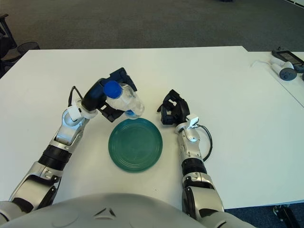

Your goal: Put the bottle into the plate.

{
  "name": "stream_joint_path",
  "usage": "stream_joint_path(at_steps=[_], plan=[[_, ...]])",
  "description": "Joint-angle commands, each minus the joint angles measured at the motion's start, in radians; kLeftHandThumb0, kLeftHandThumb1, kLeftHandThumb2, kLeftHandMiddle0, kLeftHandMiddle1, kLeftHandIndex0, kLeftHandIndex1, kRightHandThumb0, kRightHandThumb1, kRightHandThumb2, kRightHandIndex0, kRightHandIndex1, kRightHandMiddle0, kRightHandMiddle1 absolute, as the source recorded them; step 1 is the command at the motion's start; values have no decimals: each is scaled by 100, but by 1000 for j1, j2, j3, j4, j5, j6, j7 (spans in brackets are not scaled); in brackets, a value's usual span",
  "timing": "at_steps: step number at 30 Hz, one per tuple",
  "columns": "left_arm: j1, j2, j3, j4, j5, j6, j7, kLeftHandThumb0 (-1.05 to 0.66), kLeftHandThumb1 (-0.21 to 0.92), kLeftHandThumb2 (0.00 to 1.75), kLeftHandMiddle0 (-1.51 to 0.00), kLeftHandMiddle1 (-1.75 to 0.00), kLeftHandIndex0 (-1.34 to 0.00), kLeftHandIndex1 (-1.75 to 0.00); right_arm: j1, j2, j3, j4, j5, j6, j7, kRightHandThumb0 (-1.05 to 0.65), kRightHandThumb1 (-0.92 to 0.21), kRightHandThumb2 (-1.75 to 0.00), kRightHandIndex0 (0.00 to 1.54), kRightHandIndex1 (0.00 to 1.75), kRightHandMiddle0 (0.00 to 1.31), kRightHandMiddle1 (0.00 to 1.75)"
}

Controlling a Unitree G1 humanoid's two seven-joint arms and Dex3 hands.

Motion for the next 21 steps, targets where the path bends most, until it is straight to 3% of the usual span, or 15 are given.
stream_joint_path(at_steps=[1, 9, 13, 17, 21], plan=[[-8, 10, -12, -2, 7, 21, -42, -49, 25, 139, -115, -175, -66, -175, 132, 69, 11, 131, 12, 72, 0, 0, -24, -132, 75, 150, 47, 175], [-55, 50, -24, 42, 88, -28, -112, -49, 25, 139, -115, -175, -65, -175, 124, 70, 14, 151, 6, 55, -5, 0, -25, -133, 73, 154, 46, 175], [-56, 69, -30, 92, 234, -144, -69, -49, 26, 138, -115, -175, -65, -175, 120, 70, 13, 158, 8, 55, -4, 0, -25, -133, 73, 154, 46, 175], [-109, 91, -33, 176, 419, -285, 8, -48, 27, 137, -113, -175, -64, -175, 116, 71, 9, 164, 13, 62, -3, 0, -26, -131, 73, 149, 48, 175], [-146, 93, -30, 239, 535, -368, 88, -48, 28, 136, -111, -175, -64, -175, 112, 72, 7, 172, 15, 60, -1, 0, -26, -129, 74, 145, 49, 175]])
